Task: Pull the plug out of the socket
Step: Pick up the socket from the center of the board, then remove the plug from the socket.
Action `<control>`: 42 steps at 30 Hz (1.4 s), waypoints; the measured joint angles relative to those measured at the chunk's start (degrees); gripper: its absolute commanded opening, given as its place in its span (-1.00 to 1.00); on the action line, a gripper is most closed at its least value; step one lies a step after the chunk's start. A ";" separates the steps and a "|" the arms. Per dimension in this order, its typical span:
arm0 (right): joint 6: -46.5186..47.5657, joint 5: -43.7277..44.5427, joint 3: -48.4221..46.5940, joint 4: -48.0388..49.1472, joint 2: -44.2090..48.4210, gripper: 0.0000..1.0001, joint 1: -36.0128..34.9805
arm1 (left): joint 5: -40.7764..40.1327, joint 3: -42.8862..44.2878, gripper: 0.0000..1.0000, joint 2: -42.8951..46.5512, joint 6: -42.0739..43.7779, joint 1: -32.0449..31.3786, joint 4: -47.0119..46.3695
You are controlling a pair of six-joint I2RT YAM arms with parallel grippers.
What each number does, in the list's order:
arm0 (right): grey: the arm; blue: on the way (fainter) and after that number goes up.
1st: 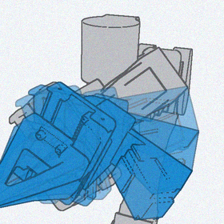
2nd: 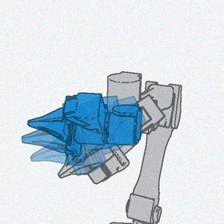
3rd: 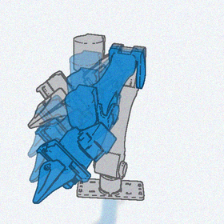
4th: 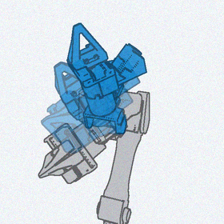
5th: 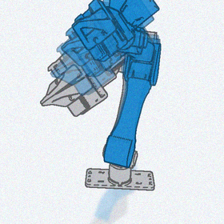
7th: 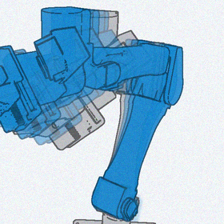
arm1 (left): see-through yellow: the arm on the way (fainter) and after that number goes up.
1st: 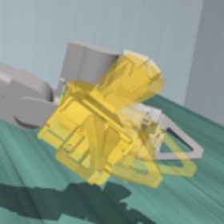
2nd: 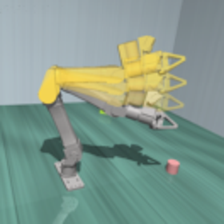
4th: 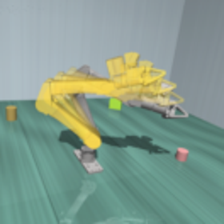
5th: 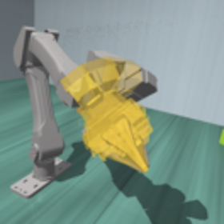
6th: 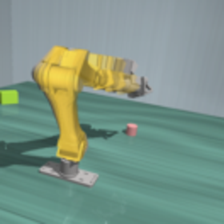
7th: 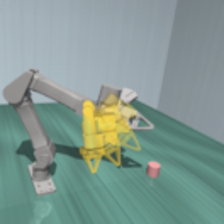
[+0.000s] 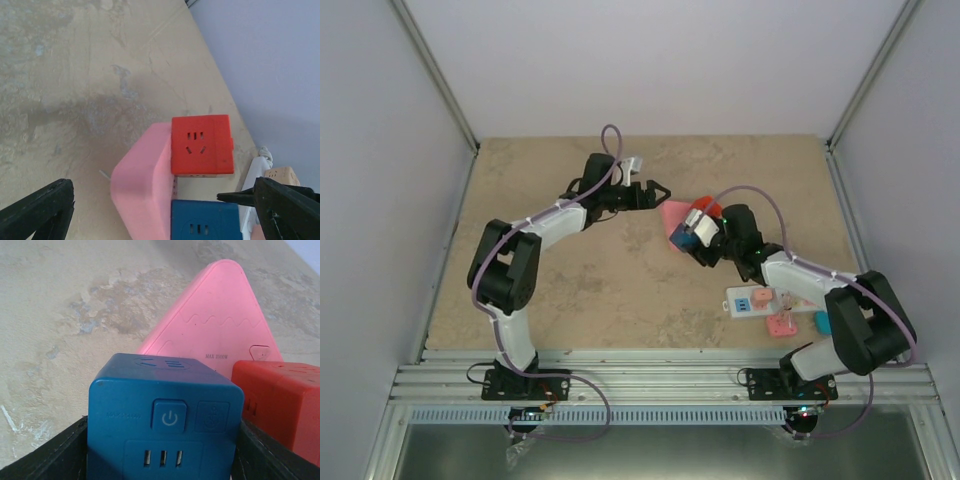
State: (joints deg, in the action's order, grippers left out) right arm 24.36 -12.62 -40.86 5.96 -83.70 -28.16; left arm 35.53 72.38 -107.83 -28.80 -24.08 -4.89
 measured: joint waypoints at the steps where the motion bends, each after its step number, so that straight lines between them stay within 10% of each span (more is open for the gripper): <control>1: -0.13 0.04 0.22 0.07 0.37 0.31 0.00 | 0.04 -0.26 0.99 -0.04 -0.20 -0.07 -0.24; 42: -5.33 0.66 0.48 1.77 7.39 0.31 -0.85 | 1.92 -1.05 0.74 -1.33 -7.67 -4.57 -5.95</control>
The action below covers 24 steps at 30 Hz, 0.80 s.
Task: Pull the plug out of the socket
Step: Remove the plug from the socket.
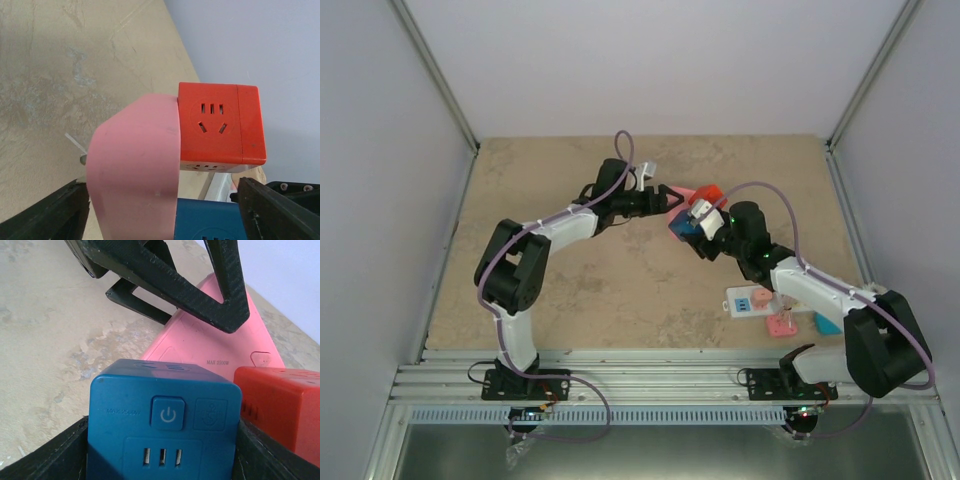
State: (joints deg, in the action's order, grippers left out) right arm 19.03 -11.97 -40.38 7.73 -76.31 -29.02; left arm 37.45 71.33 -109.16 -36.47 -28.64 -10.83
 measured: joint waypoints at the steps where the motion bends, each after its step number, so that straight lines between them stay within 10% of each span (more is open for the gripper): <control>1: -0.11 -0.04 -0.04 -0.04 0.04 0.31 -0.02 | 0.00 0.00 0.78 0.00 -0.09 -0.09 -0.09; 18: -2.49 -1.46 -1.95 -1.51 0.44 0.31 -0.39 | -0.20 0.00 0.75 0.00 -0.87 -1.27 -1.11; 24: -3.48 -2.36 -3.80 -3.54 0.72 0.31 -0.44 | -0.76 0.24 0.27 0.00 -1.22 -1.27 -1.11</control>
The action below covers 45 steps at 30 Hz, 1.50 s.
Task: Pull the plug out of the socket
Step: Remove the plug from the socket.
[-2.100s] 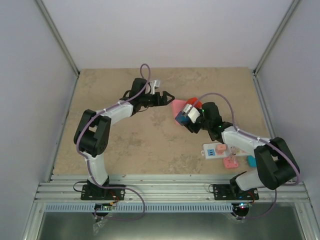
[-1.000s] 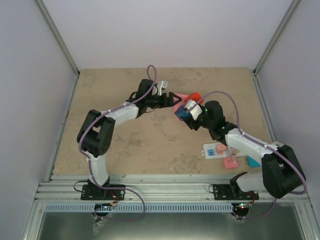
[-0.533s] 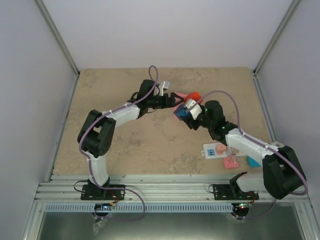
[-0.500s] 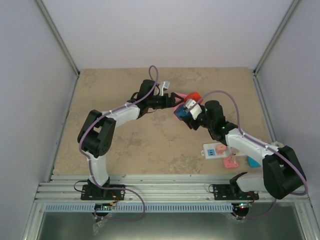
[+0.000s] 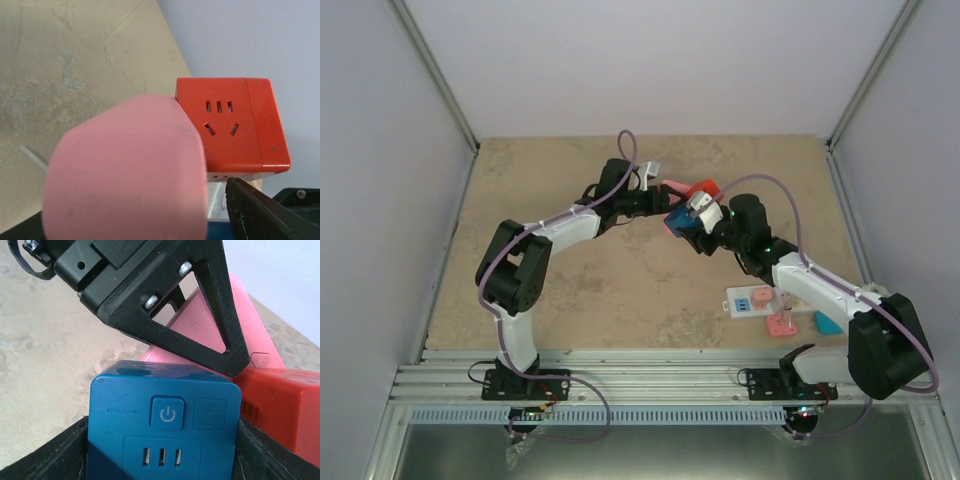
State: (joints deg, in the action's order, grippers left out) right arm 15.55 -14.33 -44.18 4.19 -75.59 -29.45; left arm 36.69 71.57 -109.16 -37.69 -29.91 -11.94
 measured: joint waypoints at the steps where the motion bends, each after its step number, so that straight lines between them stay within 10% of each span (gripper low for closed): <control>1: -0.20 -0.09 -0.28 -0.11 0.00 0.31 0.00 | -0.04 0.17 0.22 0.00 0.00 0.00 0.00; 15: -0.66 -0.26 -0.76 0.20 0.70 0.49 0.04 | -1.25 0.92 -0.64 0.02 0.04 0.07 0.42; 21: 0.07 -0.61 -1.11 2.27 1.29 0.95 0.00 | -2.32 0.92 -1.00 0.02 0.63 0.00 2.80; 45: 29.79 -10.78 -12.76 -21.33 9.57 0.95 -0.68 | 4.37 8.81 -1.00 15.82 41.33 8.44 38.38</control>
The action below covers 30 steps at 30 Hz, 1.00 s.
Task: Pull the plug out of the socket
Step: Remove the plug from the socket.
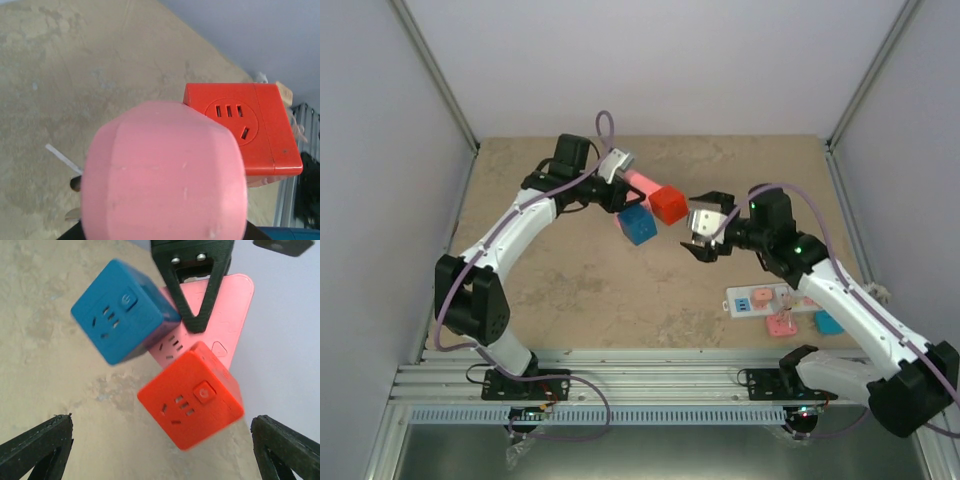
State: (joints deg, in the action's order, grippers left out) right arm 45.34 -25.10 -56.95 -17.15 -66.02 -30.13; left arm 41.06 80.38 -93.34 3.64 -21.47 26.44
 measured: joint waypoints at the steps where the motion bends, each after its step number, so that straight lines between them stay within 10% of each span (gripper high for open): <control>1: 2.03 0.42 1.66 0.02 1.57 0.95 -0.28 | 0.24 0.00 -1.00 0.15 1.22 0.20 1.60; 30: 16.31 17.27 15.32 18.01 -8.15 0.92 -20.41 | 14.43 1.64 -1.00 -12.00 37.59 7.74 35.04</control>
State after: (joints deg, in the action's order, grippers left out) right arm 61.65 -7.84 -41.63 0.86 -74.17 -50.54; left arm 55.48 82.02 -105.34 41.23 -13.74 61.47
